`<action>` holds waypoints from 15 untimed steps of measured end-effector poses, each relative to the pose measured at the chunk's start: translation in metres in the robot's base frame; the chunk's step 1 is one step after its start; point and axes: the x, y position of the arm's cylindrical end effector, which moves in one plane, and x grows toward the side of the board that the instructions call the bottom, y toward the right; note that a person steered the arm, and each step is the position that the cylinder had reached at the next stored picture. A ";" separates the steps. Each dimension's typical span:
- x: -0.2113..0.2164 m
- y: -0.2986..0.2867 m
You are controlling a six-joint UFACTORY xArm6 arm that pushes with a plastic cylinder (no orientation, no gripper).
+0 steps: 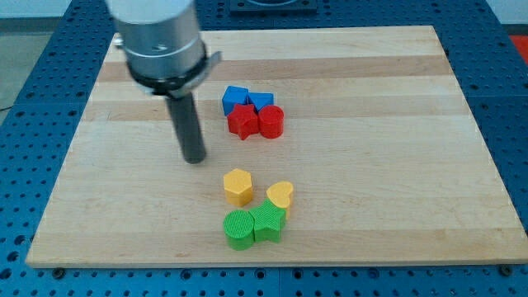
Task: Push the hexagon into a green circle
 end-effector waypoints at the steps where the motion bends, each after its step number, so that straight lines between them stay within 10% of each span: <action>1: 0.018 0.001; 13: 0.058 0.050; 15: 0.011 0.059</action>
